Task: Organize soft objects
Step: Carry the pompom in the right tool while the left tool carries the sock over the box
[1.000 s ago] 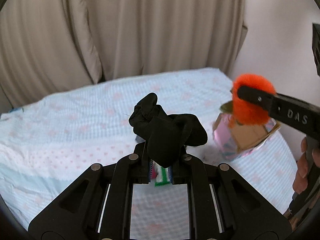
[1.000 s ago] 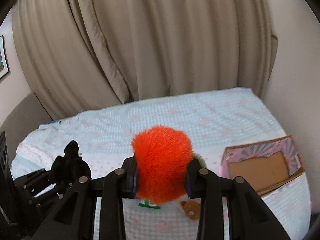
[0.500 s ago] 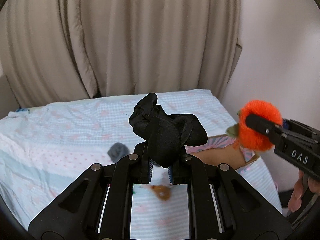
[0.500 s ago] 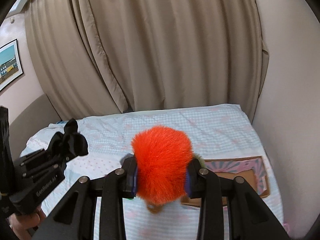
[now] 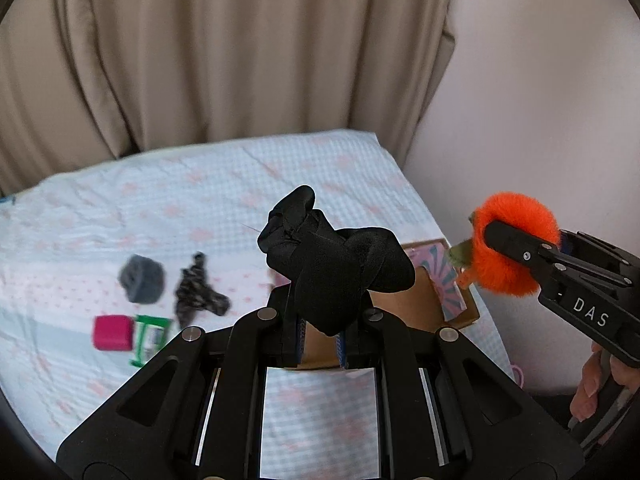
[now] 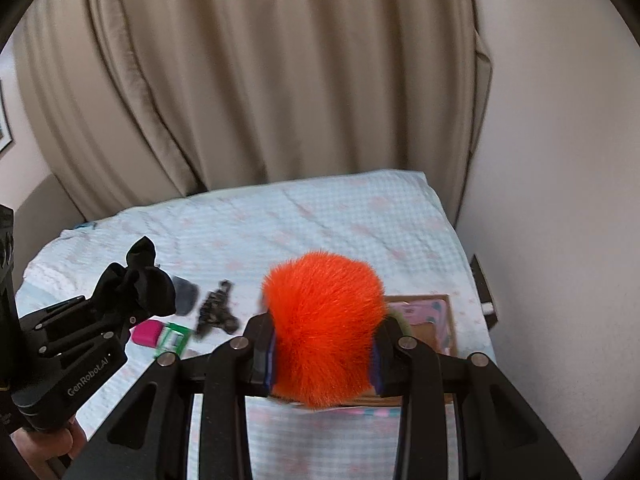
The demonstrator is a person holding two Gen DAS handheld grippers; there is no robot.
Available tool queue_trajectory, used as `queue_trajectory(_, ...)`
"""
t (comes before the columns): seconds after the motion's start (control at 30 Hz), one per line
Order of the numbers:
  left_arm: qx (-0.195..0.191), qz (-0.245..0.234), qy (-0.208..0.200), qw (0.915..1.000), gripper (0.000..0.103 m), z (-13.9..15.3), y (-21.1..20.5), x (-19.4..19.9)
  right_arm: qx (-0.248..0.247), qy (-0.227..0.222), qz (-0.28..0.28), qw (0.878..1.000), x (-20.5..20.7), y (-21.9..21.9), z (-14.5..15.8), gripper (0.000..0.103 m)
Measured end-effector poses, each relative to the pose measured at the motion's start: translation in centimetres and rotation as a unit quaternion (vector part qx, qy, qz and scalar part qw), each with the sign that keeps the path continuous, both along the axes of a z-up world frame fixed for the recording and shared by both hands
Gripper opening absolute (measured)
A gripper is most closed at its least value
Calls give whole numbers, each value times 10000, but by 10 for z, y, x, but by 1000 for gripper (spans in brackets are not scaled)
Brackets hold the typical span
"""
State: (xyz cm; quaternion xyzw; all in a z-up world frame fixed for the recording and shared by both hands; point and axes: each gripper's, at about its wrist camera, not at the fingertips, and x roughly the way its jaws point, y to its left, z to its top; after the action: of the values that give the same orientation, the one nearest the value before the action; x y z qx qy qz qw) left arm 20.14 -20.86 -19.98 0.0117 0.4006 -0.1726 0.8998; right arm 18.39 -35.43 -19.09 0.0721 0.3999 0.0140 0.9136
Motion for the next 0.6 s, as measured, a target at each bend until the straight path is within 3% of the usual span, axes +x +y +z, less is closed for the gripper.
queue_trajectory(0.33, 239, -114, 1011, 9945, 10, -97, -67, 65, 222, 886, -61, 9958, 50, -59, -95, 32)
queue_trajectory(0.6, 630, -54, 2076, 9762, 10, -182, -104, 105, 386, 1779, -181, 9831, 79, -88, -179, 32)
